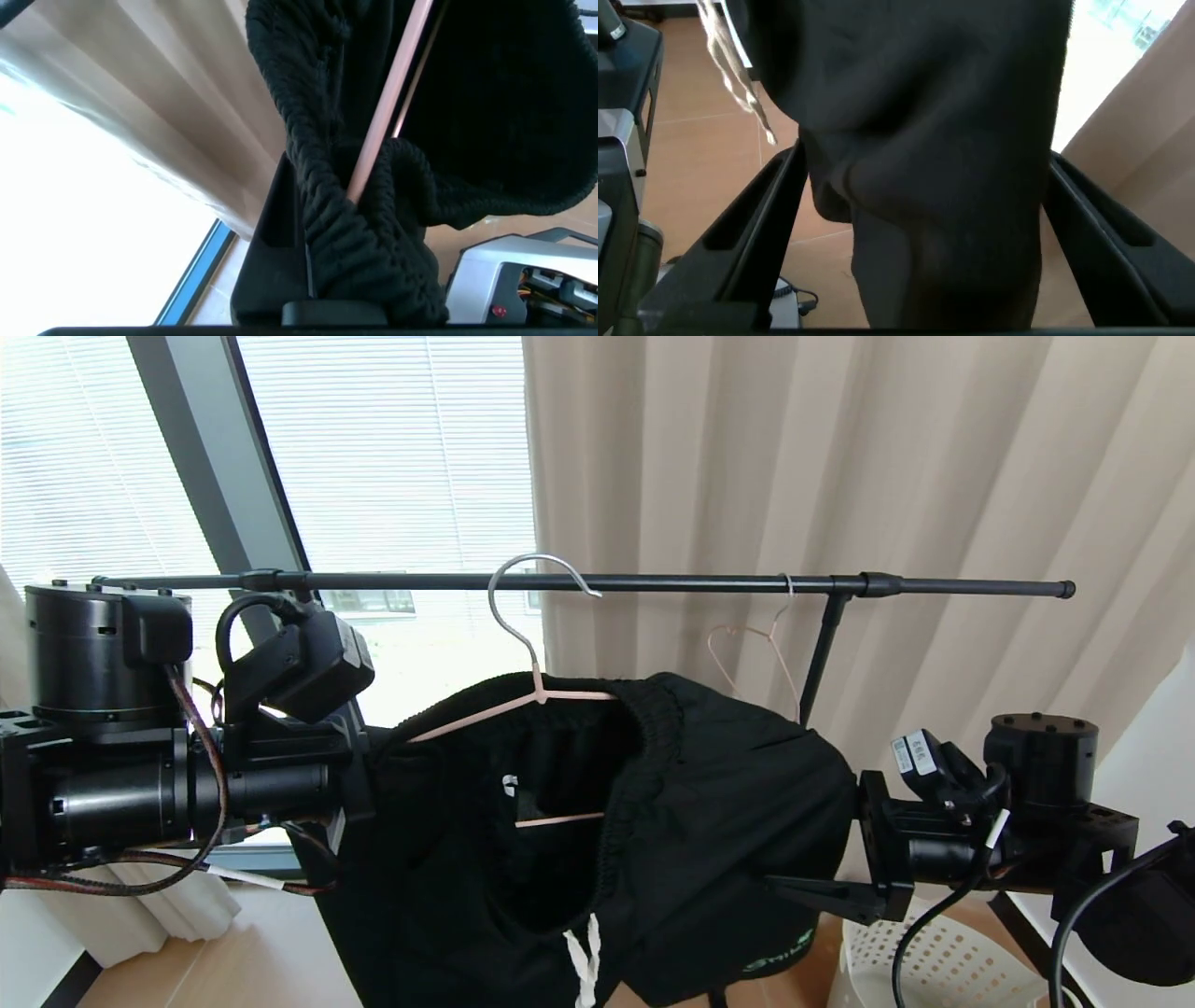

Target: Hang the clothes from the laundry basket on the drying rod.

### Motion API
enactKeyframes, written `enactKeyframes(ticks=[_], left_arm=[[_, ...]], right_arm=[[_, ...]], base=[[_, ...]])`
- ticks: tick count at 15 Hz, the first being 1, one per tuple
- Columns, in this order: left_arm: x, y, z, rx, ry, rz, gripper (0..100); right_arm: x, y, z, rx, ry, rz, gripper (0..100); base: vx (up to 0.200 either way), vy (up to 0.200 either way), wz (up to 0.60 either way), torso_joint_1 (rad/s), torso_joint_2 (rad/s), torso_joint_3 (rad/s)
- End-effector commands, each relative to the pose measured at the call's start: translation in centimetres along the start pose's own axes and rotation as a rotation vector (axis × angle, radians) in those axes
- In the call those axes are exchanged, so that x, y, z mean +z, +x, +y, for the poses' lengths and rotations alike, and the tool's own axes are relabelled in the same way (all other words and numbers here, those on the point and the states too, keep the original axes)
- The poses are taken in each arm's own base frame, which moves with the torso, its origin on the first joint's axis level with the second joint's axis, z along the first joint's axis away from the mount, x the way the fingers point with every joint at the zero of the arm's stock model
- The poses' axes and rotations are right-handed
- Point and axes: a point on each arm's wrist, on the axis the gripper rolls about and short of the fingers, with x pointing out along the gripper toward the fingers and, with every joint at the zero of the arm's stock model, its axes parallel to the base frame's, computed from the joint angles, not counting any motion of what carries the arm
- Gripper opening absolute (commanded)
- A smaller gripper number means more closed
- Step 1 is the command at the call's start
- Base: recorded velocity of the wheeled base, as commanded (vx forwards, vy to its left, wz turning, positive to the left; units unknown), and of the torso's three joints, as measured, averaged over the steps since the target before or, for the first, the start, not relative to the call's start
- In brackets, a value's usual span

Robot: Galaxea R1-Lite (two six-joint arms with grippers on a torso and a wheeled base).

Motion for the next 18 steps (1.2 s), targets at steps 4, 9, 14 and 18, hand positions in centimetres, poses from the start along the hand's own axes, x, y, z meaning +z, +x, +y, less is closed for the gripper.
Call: enactKeyframes(ticks=[4,9,14,18], left_arm=[[0.1,-1.3,-0.8,0.010,0.009,-0.013,0],[-0.3,-2.5,-1.4,0.031,-0.004,-0.010,0],[-0.9,-3.8,-1.9,0.062,-0.014,-0.003,0],[-1.0,-4.1,-1.9,0.073,-0.019,0.000,0]], right_arm=[[-0.9,-0.1,-1.2,-0.026,0.023,0.011,0],[-0.8,-1.2,-2.2,-0.076,0.018,0.003,0],[-1.4,-1.5,-3.2,-0.100,0.030,0.007,0],[-1.6,-1.5,-3.2,-0.100,0.038,0.011,0]], base=[[0.000,0.000,0.00,0.000,0.00,0.000],[0.000,0.000,0.00,0.000,0.00,0.000],[0.000,0.000,0.00,0.000,0.00,0.000],[0.000,0.000,0.00,0.000,0.00,0.000]])
